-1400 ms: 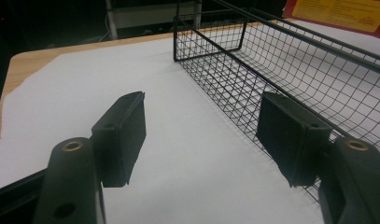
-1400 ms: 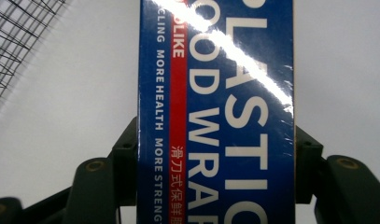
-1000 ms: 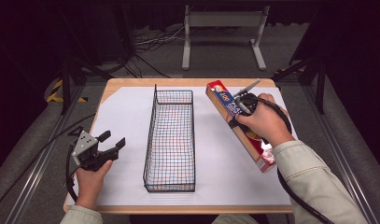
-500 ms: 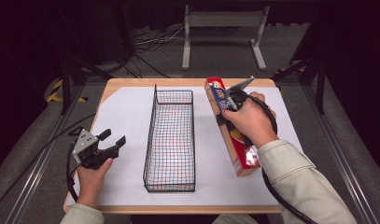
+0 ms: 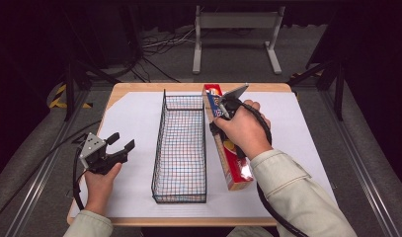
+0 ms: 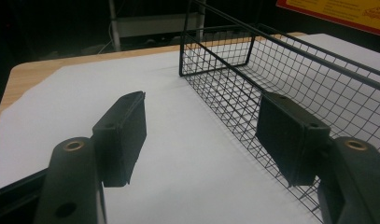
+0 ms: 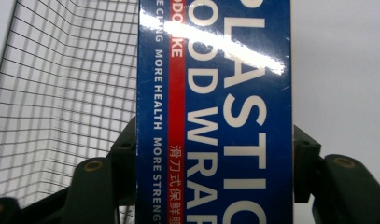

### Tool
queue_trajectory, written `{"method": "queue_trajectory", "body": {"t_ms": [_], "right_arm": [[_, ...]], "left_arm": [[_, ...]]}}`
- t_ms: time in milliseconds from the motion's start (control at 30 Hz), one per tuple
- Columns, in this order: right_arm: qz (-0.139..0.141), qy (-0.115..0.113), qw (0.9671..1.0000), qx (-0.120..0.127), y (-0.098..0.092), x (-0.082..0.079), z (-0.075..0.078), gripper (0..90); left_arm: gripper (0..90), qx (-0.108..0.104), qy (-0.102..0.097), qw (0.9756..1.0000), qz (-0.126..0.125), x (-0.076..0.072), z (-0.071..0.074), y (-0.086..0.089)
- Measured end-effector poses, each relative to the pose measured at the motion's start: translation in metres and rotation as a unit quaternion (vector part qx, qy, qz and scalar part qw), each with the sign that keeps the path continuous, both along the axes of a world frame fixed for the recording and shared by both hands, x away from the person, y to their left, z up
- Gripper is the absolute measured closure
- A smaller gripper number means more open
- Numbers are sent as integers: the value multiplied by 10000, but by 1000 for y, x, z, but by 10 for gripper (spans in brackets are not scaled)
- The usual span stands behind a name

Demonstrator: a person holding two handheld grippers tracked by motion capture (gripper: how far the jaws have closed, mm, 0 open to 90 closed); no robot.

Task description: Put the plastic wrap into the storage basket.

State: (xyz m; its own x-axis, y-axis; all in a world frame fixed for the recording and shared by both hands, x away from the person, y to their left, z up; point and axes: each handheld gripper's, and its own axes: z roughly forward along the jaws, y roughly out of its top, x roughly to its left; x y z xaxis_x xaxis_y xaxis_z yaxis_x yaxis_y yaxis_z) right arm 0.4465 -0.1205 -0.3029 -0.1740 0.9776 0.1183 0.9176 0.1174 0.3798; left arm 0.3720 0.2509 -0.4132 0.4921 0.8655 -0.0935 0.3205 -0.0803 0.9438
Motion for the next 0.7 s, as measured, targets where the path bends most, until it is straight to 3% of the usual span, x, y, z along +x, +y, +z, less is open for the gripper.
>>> {"method": "queue_trajectory", "body": {"t_ms": [100,333,500,700], "right_arm": [[-77,-5,9999,144,11,-1,3,398],[-204,-170,9995,149,23,-4,4,400],[-390,-69,9987,322,30,-6,4,399],[-531,-105,9977,409,42,-7,9,399]], "left_arm": [[336,-21,-21,10000,-29,3,0,-3],[337,-19,-30,10000,4,6,-1,-4],[337,57,-107,9999,34,6,1,-6],[337,99,-136,9999,21,6,2,-8]]}}
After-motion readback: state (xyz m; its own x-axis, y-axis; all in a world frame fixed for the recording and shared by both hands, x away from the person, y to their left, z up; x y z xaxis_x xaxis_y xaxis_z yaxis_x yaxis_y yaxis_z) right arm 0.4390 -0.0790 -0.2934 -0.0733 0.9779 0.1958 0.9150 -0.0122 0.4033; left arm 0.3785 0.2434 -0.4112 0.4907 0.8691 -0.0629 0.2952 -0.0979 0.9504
